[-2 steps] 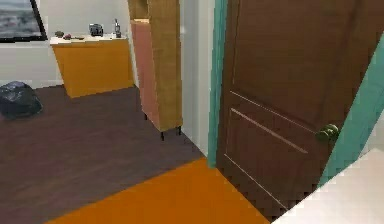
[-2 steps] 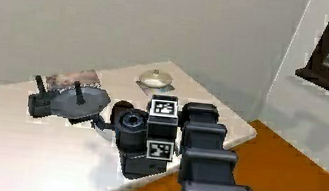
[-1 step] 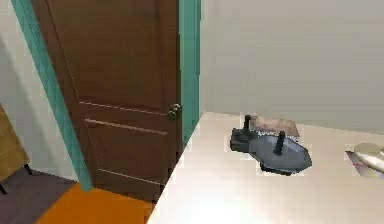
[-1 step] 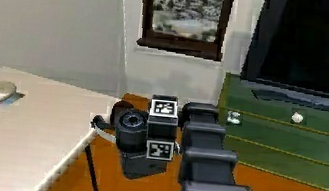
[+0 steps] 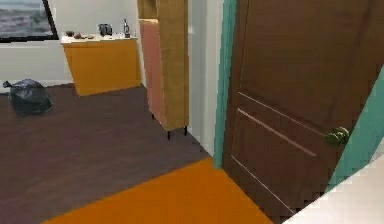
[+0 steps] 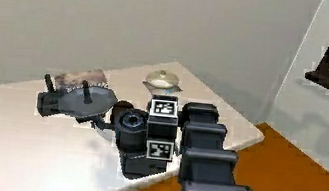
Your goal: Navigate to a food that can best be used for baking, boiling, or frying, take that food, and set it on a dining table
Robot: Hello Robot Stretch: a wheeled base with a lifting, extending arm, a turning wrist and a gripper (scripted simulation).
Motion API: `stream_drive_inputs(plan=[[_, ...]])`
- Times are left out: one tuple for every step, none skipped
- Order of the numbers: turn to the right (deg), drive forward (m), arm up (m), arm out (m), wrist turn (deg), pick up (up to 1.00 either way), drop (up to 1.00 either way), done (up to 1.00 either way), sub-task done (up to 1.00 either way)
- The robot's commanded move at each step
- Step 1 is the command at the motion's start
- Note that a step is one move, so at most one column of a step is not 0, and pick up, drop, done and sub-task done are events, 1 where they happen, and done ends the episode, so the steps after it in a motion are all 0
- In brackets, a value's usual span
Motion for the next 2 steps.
stream_drive_inputs(plan=[[-45.0,0.00,0.00,0.00,0.0,0.00,0.00,0.00,0.00],[-30.0,0.00,0.00,0.00,0.0,0.00,0.00,0.00,0.00]])
